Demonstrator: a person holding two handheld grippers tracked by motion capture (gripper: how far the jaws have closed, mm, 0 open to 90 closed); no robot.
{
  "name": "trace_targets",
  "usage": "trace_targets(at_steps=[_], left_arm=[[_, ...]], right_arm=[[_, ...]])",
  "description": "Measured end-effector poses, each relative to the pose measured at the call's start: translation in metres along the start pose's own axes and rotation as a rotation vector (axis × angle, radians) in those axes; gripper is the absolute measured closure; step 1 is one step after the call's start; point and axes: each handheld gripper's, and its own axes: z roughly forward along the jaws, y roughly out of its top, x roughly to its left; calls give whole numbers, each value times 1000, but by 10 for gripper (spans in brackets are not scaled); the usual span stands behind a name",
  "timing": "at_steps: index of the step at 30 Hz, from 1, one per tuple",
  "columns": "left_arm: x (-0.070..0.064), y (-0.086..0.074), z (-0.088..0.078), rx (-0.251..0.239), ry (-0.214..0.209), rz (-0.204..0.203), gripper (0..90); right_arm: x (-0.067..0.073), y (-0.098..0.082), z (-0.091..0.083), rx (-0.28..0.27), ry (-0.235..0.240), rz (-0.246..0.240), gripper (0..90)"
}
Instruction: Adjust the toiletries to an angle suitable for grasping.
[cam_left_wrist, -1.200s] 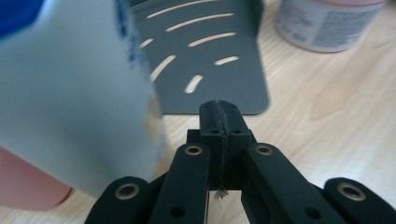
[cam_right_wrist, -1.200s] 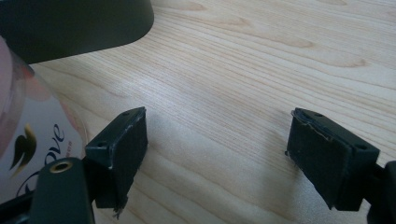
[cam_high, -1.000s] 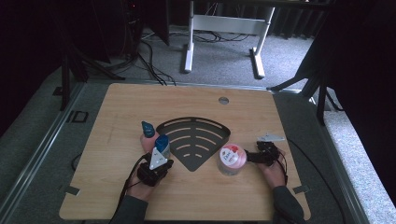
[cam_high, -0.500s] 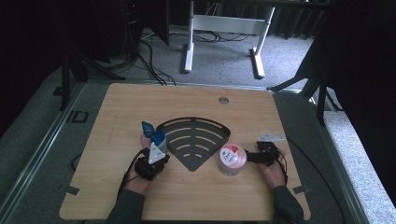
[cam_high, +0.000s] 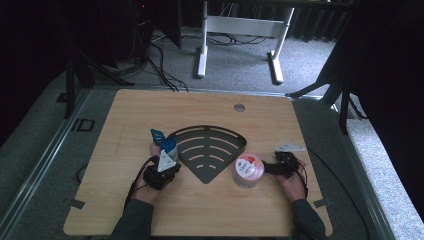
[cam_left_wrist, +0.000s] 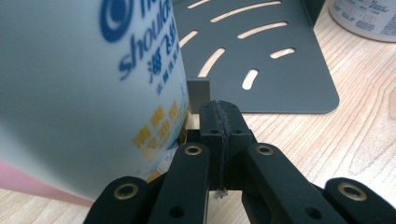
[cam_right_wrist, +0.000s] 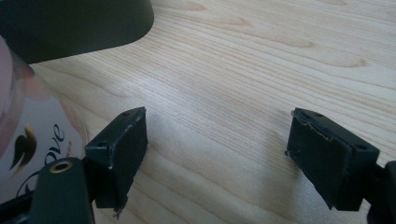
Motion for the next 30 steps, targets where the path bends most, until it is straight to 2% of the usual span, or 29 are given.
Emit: trace_targets(at_steps=[5, 13, 14, 15, 16, 18, 21, 24, 27, 30], left_arm=[[-8, -3, 1, 12, -33, 17, 827], [-17, -5, 13, 47, -93, -3, 704], [-17, -5, 14, 53, -97, 0, 694], [-17, -5, 15, 57, -101, 1, 681], [-18, -5, 17, 64, -105, -2, 671], [-18, -5, 19, 69, -108, -7, 661], [-19, -6, 21, 76, -119, -13, 645], [-21, -6, 24, 78, -130, -20, 640], [-24, -5, 25, 81, -137, -23, 638], [-26, -5, 27, 84, -144, -19, 638]], right_arm=[[0, 0, 0, 1, 1, 0, 200], [0, 0, 0, 0, -3, 5, 216], [0, 0, -1, -2, -9, 10, 263], [1, -1, -3, -6, -18, 18, 395], [1, -1, -5, -12, -24, 19, 483], [1, -2, -7, -17, -15, 10, 587], [3, 0, -10, -24, 13, 18, 656], [6, 2, -15, -56, 48, 19, 725], [8, 4, -20, -72, 98, 16, 819], [10, 4, -23, -87, 153, 11, 868]])
